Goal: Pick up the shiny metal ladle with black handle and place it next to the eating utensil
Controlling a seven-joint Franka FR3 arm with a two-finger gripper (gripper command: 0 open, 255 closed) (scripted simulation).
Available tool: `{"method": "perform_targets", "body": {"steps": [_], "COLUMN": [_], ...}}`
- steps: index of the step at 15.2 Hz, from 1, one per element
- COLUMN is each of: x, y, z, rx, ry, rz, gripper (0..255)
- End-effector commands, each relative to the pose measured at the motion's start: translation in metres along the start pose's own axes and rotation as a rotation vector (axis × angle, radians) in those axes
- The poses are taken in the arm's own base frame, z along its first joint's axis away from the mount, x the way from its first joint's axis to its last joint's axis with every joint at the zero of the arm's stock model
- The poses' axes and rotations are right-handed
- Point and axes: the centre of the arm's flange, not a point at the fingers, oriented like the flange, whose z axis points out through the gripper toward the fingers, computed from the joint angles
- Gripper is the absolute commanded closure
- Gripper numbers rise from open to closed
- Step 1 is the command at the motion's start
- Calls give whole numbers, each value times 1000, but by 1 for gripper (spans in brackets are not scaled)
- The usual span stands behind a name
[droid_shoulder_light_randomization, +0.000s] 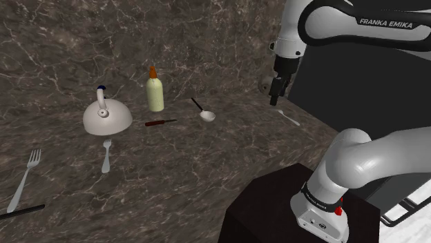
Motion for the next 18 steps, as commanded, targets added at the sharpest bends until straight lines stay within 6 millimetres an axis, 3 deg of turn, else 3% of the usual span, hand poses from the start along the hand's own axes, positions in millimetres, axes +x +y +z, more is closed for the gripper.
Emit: {"method": "perform_targets", "body": {"steps": [1,18], "x": [0,189], "y": [0,9], "z": [0,92], "rx": [0,60], "ry": [0,94], "rz": [0,262], "gripper": [0,0]}}
